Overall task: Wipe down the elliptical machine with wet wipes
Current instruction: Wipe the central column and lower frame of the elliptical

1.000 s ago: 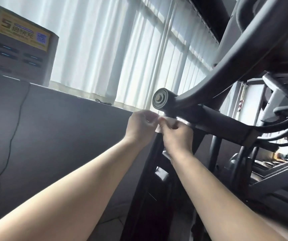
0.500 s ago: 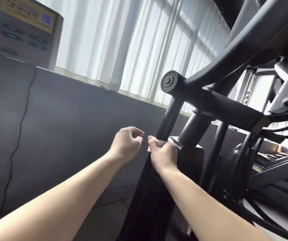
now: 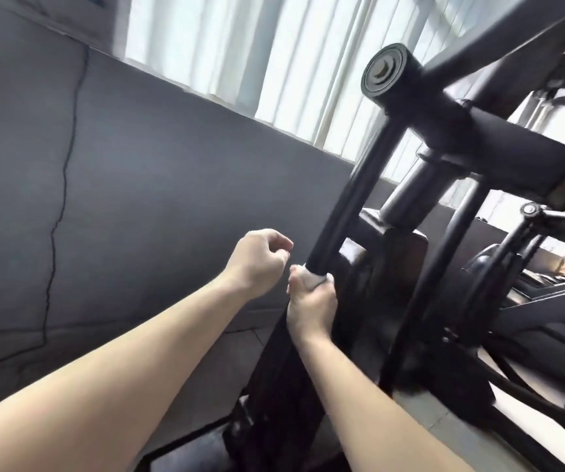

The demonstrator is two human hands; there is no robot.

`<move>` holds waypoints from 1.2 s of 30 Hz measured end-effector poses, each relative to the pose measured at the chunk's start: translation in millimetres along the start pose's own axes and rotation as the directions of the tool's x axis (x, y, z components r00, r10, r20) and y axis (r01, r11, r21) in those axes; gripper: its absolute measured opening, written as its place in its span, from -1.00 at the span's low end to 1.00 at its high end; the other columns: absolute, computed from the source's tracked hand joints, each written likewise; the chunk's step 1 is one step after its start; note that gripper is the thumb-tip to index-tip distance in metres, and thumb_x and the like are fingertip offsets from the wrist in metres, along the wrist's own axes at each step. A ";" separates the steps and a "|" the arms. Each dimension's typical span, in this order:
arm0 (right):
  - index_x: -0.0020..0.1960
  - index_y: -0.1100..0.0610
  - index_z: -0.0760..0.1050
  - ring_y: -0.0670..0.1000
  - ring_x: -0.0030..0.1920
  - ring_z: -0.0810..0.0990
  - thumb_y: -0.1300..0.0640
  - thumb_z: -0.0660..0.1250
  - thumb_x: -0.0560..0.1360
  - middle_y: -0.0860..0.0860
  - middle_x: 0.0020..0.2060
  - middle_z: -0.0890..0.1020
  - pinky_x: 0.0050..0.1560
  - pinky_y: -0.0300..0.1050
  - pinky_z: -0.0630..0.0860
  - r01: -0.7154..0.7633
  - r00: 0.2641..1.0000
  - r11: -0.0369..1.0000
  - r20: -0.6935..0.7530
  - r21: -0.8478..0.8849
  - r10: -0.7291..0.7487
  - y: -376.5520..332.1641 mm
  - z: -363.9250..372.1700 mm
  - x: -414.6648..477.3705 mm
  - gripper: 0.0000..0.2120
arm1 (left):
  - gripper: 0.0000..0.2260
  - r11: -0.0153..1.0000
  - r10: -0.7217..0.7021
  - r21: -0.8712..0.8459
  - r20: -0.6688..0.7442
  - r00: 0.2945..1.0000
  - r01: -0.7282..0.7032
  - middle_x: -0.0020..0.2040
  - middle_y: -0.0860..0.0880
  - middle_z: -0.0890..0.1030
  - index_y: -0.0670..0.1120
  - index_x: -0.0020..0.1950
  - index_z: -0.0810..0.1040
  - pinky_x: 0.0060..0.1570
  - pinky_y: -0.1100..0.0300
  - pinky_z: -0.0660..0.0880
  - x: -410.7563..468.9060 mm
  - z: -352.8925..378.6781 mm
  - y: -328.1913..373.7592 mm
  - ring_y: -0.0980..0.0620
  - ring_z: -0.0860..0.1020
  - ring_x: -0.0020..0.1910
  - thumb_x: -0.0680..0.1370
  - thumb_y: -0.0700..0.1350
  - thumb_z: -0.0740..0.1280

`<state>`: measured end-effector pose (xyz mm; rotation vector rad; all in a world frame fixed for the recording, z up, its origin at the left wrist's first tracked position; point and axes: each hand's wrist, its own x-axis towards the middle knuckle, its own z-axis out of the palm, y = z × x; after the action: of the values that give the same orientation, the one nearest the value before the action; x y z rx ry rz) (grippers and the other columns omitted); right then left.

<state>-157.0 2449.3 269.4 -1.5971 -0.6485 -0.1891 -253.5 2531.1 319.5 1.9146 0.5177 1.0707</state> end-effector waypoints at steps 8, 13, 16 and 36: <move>-0.13 0.25 0.58 -0.07 -0.46 0.62 -0.10 0.51 0.46 -0.01 -0.48 0.64 -0.29 -0.15 0.56 0.019 1.000 1.000 0.007 0.010 -0.019 -46.0 -10.8 35.4 -0.62 | -0.82 0.997 -0.081 0.021 0.013 0.997 0.080 -0.13 0.12 0.67 -0.01 0.06 0.70 0.03 0.19 0.56 -16.8 0.1 -20.4 0.06 0.65 -0.08 0.57 -0.19 0.34; -0.17 0.19 0.58 -0.05 -0.30 0.66 -0.11 0.45 0.49 0.01 -0.36 0.69 -0.14 -0.19 0.55 0.036 0.999 0.996 -0.039 0.078 -0.033 -13.8 2.1 23.0 -0.66 | -0.83 0.990 -0.128 -0.065 -0.010 0.992 0.127 -0.05 0.12 0.69 0.00 0.08 0.69 0.08 0.15 0.59 -39.6 8.1 -49.4 0.07 0.67 -0.07 0.57 -0.18 0.35; -0.15 0.21 0.57 -0.07 -0.31 0.64 -0.12 0.43 0.47 -0.02 -0.37 0.67 -0.16 -0.21 0.50 -0.047 0.998 0.999 -0.037 0.013 0.048 40.1 13.3 -14.3 -0.63 | -0.84 0.982 -0.163 -0.100 -0.035 0.986 0.159 -0.06 0.12 0.69 0.00 0.05 0.69 0.09 0.13 0.59 -65.3 17.7 -79.6 0.06 0.68 -0.08 0.56 -0.18 0.36; -0.12 0.08 0.56 -0.04 -0.22 0.66 -0.16 0.53 0.37 -0.07 -0.25 0.67 -0.14 -0.13 0.57 -0.286 0.958 0.955 0.010 -0.076 0.288 103.3 22.0 -69.8 -0.66 | -0.77 0.953 -0.301 0.070 0.078 0.950 0.296 -0.08 0.09 0.68 -0.02 0.06 0.68 0.11 0.08 0.59 -115.6 45.5 -169.0 0.00 0.66 -0.03 0.53 -0.23 0.29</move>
<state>-167.6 2449.8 143.3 -1.7465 -0.4220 0.0194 -270.0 2522.0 110.6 1.8498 0.7681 0.7800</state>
